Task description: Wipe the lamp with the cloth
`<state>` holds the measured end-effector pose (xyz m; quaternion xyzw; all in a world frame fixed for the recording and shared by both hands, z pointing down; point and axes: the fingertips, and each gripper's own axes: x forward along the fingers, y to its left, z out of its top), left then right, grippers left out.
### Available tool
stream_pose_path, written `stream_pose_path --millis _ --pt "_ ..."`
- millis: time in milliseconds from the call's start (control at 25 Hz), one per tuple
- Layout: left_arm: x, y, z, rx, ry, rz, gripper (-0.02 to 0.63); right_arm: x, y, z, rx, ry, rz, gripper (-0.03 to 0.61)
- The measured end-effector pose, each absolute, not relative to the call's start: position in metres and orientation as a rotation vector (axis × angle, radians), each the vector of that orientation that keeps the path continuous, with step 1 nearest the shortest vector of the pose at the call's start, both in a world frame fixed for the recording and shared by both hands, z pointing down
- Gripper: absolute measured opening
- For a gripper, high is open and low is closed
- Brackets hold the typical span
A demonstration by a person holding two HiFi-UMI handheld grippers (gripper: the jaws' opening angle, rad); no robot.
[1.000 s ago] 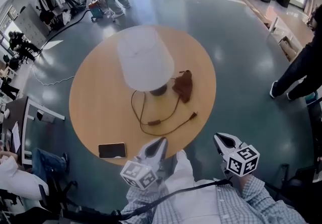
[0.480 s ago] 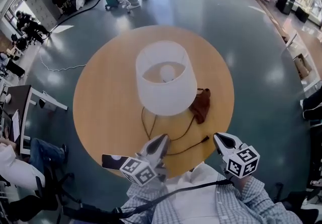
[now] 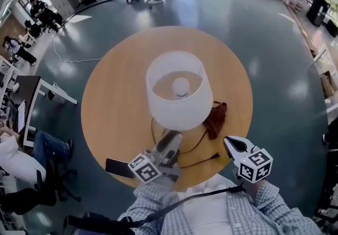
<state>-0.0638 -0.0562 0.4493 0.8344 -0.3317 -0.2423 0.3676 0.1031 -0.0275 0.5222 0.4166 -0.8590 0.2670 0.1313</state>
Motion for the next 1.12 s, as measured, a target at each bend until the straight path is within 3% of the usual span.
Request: stream_pose_path --millis 280,360,600,720,960,1120 --pt "-0.062 -0.074 0.431 2.1 -0.742 -0.849 0.21 0.099 -0.047 0.533 1.119 -2.486 0.745 0.003" --pt "-0.061 -0.072 0.426 2.111 -0.716 -0.9 0.156 0.098 -0.052 0.543 1.09 -2.453 0.713 0.003" --pt "-0.061 -0.069 0.425 2.113 -0.686 -0.933 0.138 0.096 -0.077 0.574 1.043 -2.341 0.614 0.006" --pt "-0.059 -0.068 0.427 2.11 -0.692 -0.926 0.138 0.094 -0.089 0.596 1.01 -2.272 0.593 0.123" --pt "-0.056 -0.068 0.428 2.097 -0.699 -0.924 0.14 0.07 -0.096 0.622 0.916 -2.206 0.532 0.26" --pt "-0.054 -0.069 0.426 2.086 -0.697 -0.926 0.14 0.065 -0.096 0.645 0.929 -2.136 0.569 0.274"
